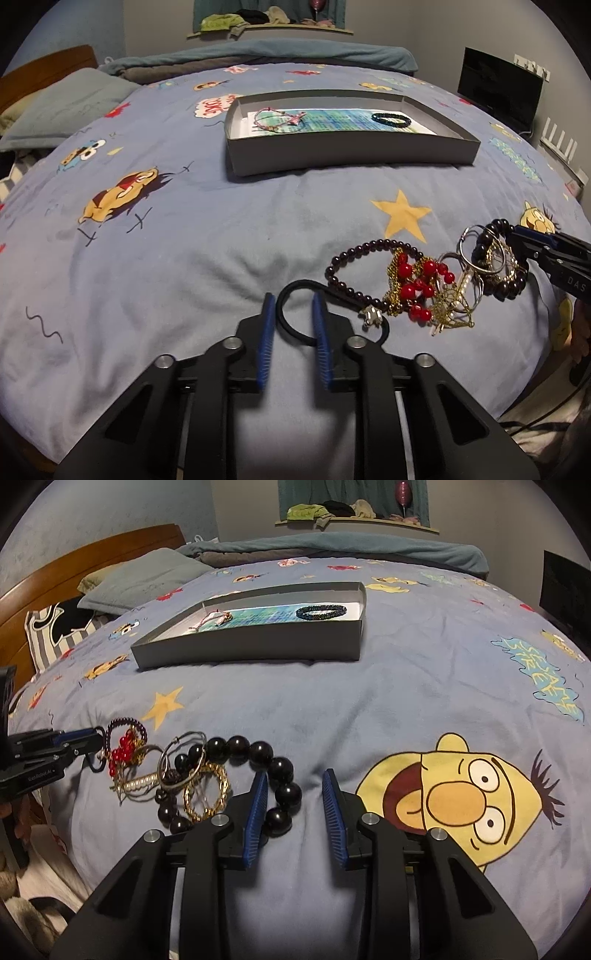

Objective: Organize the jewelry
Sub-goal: 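Grasp the black hair tie with the left tool while the right tool grasps the large black bead bracelet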

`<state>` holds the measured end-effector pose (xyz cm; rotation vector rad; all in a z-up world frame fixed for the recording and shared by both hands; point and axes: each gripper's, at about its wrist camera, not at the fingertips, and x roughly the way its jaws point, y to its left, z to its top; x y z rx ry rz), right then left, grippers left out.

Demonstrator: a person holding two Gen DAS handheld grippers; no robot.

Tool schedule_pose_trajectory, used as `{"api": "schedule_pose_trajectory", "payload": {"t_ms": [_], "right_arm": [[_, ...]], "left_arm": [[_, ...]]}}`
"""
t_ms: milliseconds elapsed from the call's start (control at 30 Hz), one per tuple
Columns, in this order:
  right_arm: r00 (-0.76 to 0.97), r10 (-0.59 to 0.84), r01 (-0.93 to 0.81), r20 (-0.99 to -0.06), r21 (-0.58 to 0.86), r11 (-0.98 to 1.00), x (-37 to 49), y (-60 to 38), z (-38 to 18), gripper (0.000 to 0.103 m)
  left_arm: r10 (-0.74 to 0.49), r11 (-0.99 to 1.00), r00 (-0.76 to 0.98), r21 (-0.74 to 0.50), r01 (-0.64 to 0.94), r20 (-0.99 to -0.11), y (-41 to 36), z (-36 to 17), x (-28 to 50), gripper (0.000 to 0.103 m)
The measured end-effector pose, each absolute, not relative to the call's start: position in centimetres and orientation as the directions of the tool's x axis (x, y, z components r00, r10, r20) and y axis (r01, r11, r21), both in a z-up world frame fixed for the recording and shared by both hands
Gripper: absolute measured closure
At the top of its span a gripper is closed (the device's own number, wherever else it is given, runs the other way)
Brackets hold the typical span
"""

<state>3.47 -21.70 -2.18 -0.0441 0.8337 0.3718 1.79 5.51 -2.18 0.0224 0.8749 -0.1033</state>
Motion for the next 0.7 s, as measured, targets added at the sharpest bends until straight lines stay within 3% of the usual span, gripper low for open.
{"api": "schedule_pose_trajectory", "payload": {"t_ms": [100,167,700], "right_arm": [[0.618,0.309,-0.347,-0.723,0.101,0.932,3.5,-21.5,-2.1,0.086],[0.623,0.311,-0.351,-0.718,0.099,0.931,3.4,-21.5,-2.0,0.087],[0.703,0.378,-0.428,-0.602,0.067,0.901,1.8,-20.7,2.1,0.089]], "left_arm": [[-0.079,0.995,0.644,-0.022,0.095,-0.761,5.6,-2.0,1.7,0.095],[-0.082,0.995,0.656,-0.025,0.096,-0.75,5.7,-1.7,1.5,0.098],[-0.087,0.991,0.734,0.019,0.134,-0.674,5.2,1.0,0.1,0.099]]}}
